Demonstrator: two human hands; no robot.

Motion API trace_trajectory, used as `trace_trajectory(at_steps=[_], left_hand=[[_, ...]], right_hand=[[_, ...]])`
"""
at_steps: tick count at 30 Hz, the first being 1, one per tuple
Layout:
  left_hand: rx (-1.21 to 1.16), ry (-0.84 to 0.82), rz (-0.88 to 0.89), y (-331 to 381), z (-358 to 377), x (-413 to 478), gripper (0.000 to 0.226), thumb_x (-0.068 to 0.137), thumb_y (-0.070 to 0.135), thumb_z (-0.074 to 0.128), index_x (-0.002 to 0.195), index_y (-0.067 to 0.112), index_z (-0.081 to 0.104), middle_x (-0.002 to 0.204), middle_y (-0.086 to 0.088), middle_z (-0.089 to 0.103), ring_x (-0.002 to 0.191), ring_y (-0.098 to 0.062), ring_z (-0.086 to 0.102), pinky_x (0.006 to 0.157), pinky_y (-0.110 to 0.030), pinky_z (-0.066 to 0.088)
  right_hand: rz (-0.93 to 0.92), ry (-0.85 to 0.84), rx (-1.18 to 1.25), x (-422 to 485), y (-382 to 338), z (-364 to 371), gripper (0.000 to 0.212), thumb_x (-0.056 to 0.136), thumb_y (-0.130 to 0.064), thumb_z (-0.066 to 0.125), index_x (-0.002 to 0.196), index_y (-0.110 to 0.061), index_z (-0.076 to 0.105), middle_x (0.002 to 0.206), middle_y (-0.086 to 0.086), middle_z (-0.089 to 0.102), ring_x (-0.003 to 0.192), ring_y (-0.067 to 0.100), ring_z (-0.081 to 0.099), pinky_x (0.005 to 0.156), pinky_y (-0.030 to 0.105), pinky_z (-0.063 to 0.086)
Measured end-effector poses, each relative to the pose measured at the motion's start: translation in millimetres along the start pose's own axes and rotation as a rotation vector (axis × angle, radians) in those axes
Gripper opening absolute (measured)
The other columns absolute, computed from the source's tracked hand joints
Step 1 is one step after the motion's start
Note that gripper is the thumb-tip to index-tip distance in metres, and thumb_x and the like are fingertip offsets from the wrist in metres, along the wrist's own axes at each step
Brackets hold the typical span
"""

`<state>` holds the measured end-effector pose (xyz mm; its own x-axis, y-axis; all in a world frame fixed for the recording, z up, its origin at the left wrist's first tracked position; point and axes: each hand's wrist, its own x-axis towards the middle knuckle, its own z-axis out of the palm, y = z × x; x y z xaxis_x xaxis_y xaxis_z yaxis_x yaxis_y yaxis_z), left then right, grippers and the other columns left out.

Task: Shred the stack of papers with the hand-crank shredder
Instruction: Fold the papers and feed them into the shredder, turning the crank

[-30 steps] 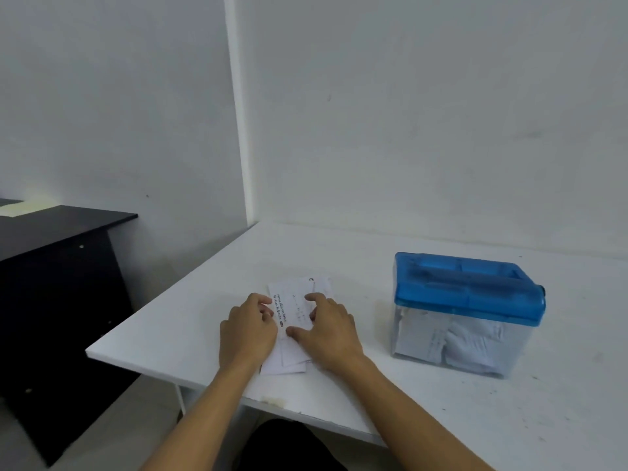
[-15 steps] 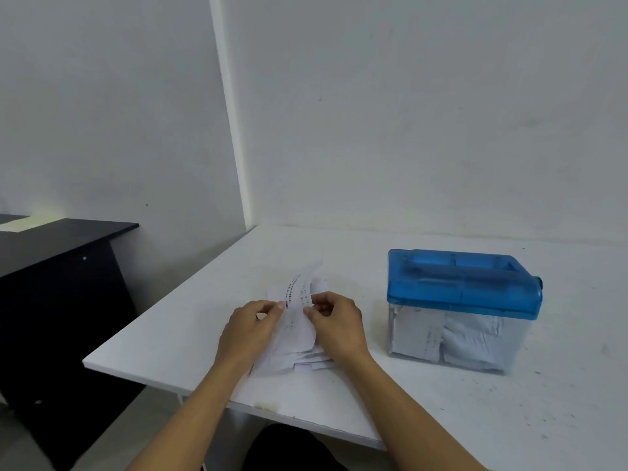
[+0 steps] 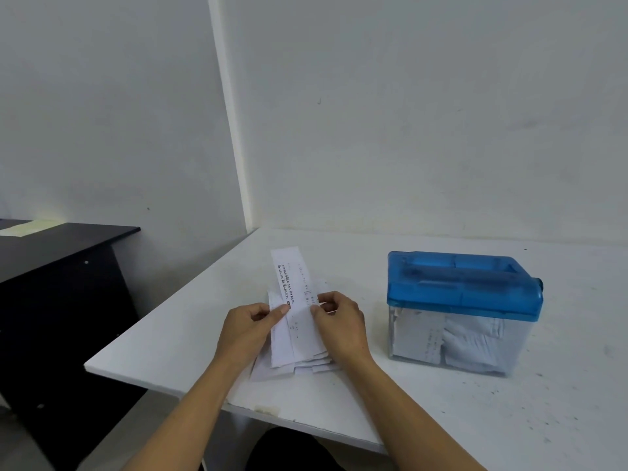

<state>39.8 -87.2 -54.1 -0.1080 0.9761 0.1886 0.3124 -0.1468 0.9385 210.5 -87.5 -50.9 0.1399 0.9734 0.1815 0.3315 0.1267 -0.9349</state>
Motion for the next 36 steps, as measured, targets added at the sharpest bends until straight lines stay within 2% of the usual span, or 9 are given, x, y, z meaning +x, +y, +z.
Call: trace_trajectory(at_steps=[8,11,15,18,23,26,29,32,36], left_hand=[[-0.021,-0.007,-0.042,2,-1,-2,0.027,0.081,0.033,0.083,0.074,0.008,0.075,0.080,0.001,0.078,0.076,-0.020,0.075,0.074,-0.036,0.058],[0.042,0.065,-0.055,-6,-1,3,0.053,0.082,0.052,0.078,0.067,0.004,0.062,0.066,0.000,0.070,0.062,-0.029,0.063,0.063,-0.040,0.045],[0.244,0.141,-0.004,-17,4,6,0.052,0.090,0.049,0.069,0.065,0.009,0.049,0.056,-0.002,0.051,0.056,-0.020,0.046,0.057,-0.034,0.033],[0.416,0.155,0.020,-15,8,5,0.035,0.086,0.044,0.075,0.082,0.014,0.057,0.076,0.001,0.061,0.067,-0.017,0.057,0.057,-0.030,0.039],[0.396,0.187,0.002,-16,4,7,0.063,0.076,0.033,0.087,0.116,0.025,0.039,0.111,0.005,0.044,0.096,-0.017,0.053,0.074,-0.031,0.047],[0.473,0.080,0.031,-16,5,12,0.046,0.083,0.032,0.080,0.114,0.029,0.047,0.115,0.006,0.045,0.106,-0.017,0.053,0.086,-0.033,0.050],[0.533,0.031,0.068,-15,6,9,0.024,0.090,0.030,0.073,0.106,0.031,0.055,0.112,0.007,0.047,0.108,-0.018,0.053,0.087,-0.029,0.048],[0.383,0.094,0.139,4,9,2,0.014,0.098,0.024,0.062,0.092,0.036,0.057,0.103,0.008,0.055,0.098,-0.017,0.056,0.078,-0.020,0.044],[-0.167,0.084,0.155,82,8,-1,0.038,0.108,0.034,0.040,0.091,0.023,0.072,0.081,0.003,0.070,0.075,-0.016,0.061,0.066,-0.025,0.046]], right_hand=[[0.021,-0.040,0.078,3,1,1,0.036,0.090,-0.035,0.071,0.119,-0.019,0.057,0.118,-0.002,0.066,0.101,0.015,0.066,0.076,0.022,0.055],[0.022,-0.009,0.123,2,0,-1,0.035,0.094,-0.030,0.067,0.125,-0.017,0.061,0.121,-0.004,0.067,0.104,0.016,0.067,0.084,0.027,0.057],[0.047,0.036,0.207,2,-1,-3,0.029,0.100,-0.029,0.057,0.121,-0.013,0.068,0.112,0.000,0.072,0.099,0.015,0.068,0.077,0.024,0.058],[0.028,0.061,0.237,3,-4,-6,0.030,0.101,-0.029,0.055,0.126,-0.014,0.065,0.116,-0.001,0.071,0.101,0.013,0.067,0.073,0.013,0.054],[0.008,0.052,0.228,0,-11,-1,0.059,0.088,-0.057,0.052,0.133,-0.021,0.058,0.127,-0.004,0.066,0.116,0.016,0.062,0.098,0.042,0.054],[-0.082,0.051,0.287,4,-35,-13,0.025,0.100,-0.036,0.052,0.117,-0.023,0.065,0.110,-0.007,0.069,0.102,0.011,0.065,0.087,0.031,0.058],[-0.153,0.075,0.357,5,-66,-27,0.018,0.102,-0.026,0.051,0.112,-0.021,0.065,0.105,-0.006,0.069,0.095,0.010,0.065,0.076,0.024,0.055],[-0.150,0.048,0.375,2,-88,-38,0.018,0.104,-0.026,0.048,0.114,-0.023,0.062,0.111,-0.009,0.067,0.097,0.011,0.064,0.071,0.021,0.051],[-0.182,0.047,0.322,1,-107,-57,0.017,0.104,-0.026,0.048,0.110,-0.022,0.063,0.109,-0.008,0.068,0.095,0.012,0.065,0.069,0.022,0.052]])
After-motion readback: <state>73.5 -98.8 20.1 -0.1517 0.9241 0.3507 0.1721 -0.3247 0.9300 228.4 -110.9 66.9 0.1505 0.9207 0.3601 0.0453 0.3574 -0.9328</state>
